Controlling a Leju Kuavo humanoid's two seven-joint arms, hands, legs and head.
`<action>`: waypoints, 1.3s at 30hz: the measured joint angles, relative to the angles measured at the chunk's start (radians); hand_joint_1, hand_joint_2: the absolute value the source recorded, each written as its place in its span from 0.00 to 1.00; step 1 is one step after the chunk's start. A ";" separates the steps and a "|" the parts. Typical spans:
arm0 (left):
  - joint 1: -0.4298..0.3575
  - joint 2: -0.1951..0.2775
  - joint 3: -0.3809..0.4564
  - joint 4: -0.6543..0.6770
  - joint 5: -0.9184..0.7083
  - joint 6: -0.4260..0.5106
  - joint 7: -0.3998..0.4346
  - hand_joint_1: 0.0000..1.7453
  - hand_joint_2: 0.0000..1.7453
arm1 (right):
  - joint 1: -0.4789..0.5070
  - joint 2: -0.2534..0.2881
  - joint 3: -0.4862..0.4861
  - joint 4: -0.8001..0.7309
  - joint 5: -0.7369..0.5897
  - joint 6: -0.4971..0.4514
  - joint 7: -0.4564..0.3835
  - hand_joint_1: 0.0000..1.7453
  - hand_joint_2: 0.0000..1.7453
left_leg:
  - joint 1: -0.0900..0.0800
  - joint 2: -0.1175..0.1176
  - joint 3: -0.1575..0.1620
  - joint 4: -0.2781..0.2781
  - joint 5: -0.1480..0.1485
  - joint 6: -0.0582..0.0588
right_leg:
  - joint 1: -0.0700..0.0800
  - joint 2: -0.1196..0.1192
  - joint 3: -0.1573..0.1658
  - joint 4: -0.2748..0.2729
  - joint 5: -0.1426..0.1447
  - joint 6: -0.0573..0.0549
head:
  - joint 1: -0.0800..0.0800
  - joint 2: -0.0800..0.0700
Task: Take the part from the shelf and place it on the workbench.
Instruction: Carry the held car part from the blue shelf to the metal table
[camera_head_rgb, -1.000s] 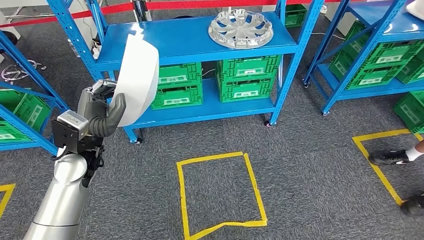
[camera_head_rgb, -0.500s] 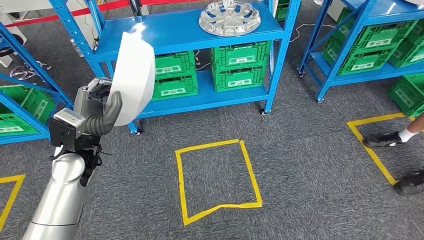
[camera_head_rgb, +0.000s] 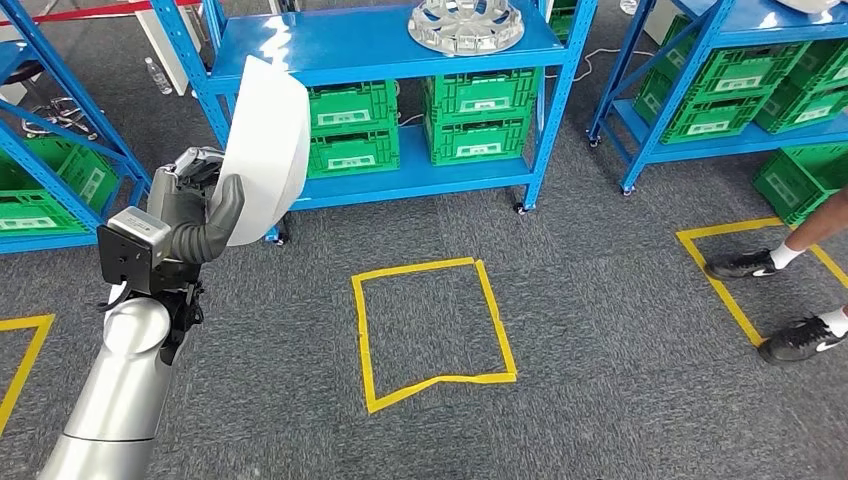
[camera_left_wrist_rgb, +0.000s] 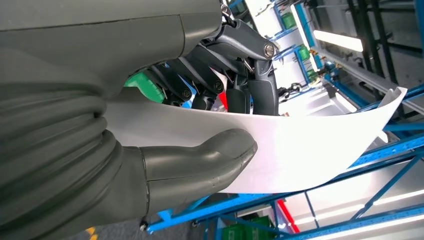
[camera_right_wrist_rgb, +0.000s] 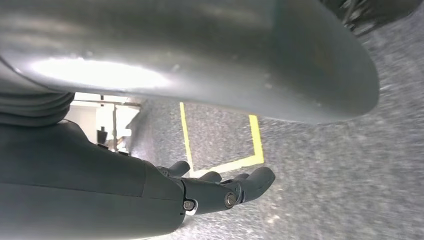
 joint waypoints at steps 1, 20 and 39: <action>-0.001 0.000 0.000 0.003 0.000 0.000 0.000 1.00 1.00 | 0.000 -0.001 0.000 0.000 0.000 0.000 0.000 0.00 0.00 | 0.001 0.001 -0.023 0.008 0.012 -0.003 | 0.000 0.000 0.036 -0.023 0.029 0.000 | 0.000 0.000; -0.005 0.009 0.000 0.004 -0.017 0.053 -0.054 1.00 1.00 | -0.003 -0.002 -0.013 -0.001 -0.024 0.027 0.002 0.00 0.00 | 0.005 -0.008 0.111 0.041 -0.119 -0.044 | 0.002 -0.009 0.068 -0.280 0.128 -0.037 | -0.003 0.000; -0.004 0.013 -0.002 0.010 -0.014 0.086 -0.056 1.00 1.00 | -0.003 -0.007 -0.013 -0.001 0.000 0.069 0.003 0.00 0.00 | 0.003 -0.060 -0.008 0.058 -0.044 -0.041 | 0.002 0.004 0.144 -0.272 0.051 -0.041 | -0.004 0.000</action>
